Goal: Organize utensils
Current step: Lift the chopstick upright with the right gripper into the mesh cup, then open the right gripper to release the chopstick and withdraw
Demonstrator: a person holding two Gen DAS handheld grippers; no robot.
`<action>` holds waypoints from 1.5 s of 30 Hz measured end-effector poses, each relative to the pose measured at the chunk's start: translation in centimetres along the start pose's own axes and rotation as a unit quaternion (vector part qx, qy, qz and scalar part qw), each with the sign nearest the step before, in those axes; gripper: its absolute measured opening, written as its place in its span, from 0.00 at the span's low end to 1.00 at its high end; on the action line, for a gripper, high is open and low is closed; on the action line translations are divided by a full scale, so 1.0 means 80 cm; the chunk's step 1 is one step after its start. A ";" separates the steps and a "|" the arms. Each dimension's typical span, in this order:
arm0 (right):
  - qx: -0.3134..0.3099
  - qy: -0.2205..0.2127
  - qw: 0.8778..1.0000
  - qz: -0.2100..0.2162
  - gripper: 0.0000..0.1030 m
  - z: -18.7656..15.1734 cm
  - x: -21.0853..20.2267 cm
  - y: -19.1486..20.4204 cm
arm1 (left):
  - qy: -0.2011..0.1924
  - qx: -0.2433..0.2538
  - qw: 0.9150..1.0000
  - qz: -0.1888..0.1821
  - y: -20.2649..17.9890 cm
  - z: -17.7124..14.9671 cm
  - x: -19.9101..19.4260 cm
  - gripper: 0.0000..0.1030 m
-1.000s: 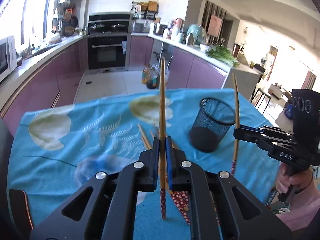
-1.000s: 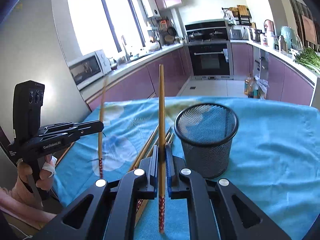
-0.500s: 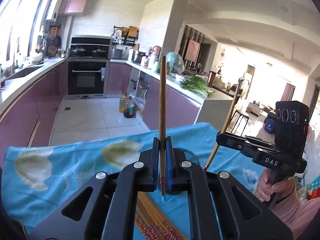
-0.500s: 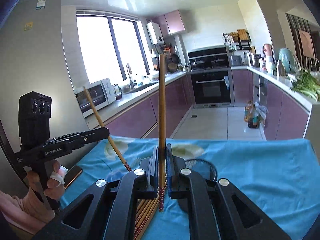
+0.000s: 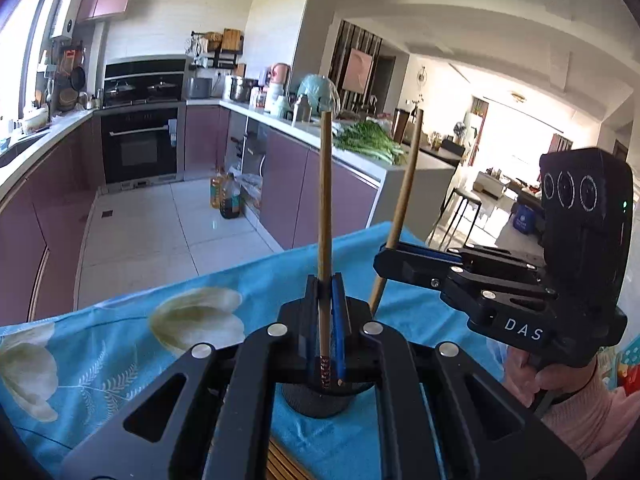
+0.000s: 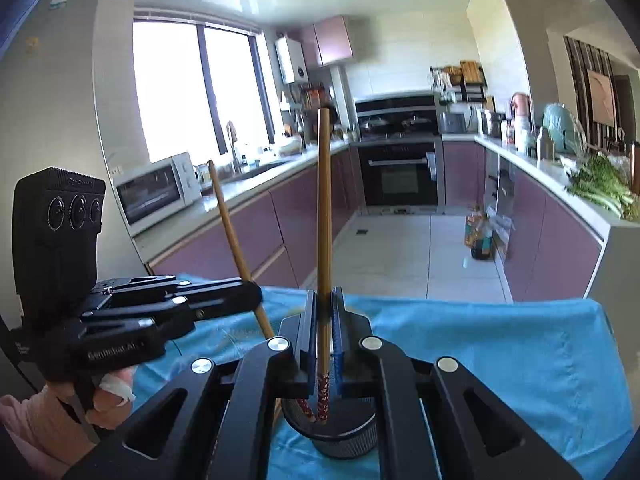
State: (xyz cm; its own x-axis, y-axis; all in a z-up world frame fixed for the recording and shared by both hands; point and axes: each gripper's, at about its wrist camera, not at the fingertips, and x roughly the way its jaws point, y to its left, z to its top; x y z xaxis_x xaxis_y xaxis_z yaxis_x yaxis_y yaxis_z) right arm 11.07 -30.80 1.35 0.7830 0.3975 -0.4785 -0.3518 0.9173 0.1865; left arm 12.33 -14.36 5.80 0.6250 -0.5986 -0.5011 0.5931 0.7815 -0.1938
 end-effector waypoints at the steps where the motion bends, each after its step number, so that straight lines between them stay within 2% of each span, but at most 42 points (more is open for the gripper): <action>1: 0.001 0.014 1.000 -0.001 0.06 -0.004 0.008 -0.002 | 0.010 0.001 1.000 0.002 -0.003 -0.007 0.006 0.07; 6: 0.008 0.068 0.998 0.000 0.06 -0.018 0.037 0.000 | 0.050 0.007 0.999 0.006 -0.001 -0.033 0.044 0.07; 10: 0.017 0.081 0.997 -0.006 0.07 -0.019 0.053 -0.004 | 0.058 0.004 0.998 0.009 0.011 -0.042 0.061 0.09; 11: 0.022 0.082 0.996 -0.009 0.08 -0.019 0.056 -0.007 | 0.057 0.005 0.998 0.012 0.014 -0.042 0.064 0.11; 12: 0.025 0.081 0.996 -0.012 0.08 -0.022 0.056 -0.001 | 0.054 0.005 0.998 0.019 0.012 -0.042 0.061 0.23; 13: 0.029 0.080 0.996 -0.014 0.14 -0.023 0.057 -0.002 | 0.051 0.005 0.998 0.024 0.024 -0.035 0.064 0.30; 14: 0.033 0.076 0.996 -0.018 0.22 -0.025 0.056 -0.002 | 0.045 0.006 0.999 0.027 0.032 -0.033 0.061 0.31; 15: 0.035 0.073 0.997 -0.019 0.24 -0.026 0.055 0.002 | 0.040 0.006 0.999 0.031 0.033 -0.034 0.056 0.32; 18: 0.036 0.056 0.997 -0.031 0.25 -0.028 0.044 0.002 | 0.022 0.002 0.998 0.057 0.042 -0.040 0.039 0.34; 20: 0.034 0.040 0.998 -0.025 0.27 -0.028 0.033 0.004 | 0.009 -0.001 0.997 0.074 0.048 -0.046 0.021 0.39; 25: 0.001 0.020 1.000 0.020 0.35 -0.040 -0.003 0.034 | -0.004 0.003 0.992 0.124 0.070 -0.073 -0.024 0.48; 30: -0.029 0.062 0.996 0.057 0.36 -0.075 0.000 0.066 | 0.037 -0.016 0.988 0.149 0.102 -0.121 -0.033 0.50; 33: -0.015 0.100 0.993 0.067 0.36 -0.099 0.021 0.070 | 0.069 -0.040 0.986 0.148 0.118 -0.154 -0.024 0.50; 39: 0.005 0.149 0.987 0.060 0.36 -0.136 0.052 0.077 | 0.111 -0.064 0.980 0.149 0.134 -0.205 0.006 0.50; 45: 0.010 0.173 0.984 0.049 0.35 -0.155 0.067 0.081 | 0.134 -0.066 0.977 0.150 0.135 -0.221 0.021 0.50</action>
State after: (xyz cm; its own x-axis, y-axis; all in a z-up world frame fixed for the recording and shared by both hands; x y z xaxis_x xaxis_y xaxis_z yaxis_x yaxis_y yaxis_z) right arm 6.62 -22.97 -10.63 0.5230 0.4567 -0.7197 -0.4047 0.8762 0.2619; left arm 10.78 -3.80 -12.05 0.5953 -0.2859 -0.7509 0.3226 0.9410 -0.1025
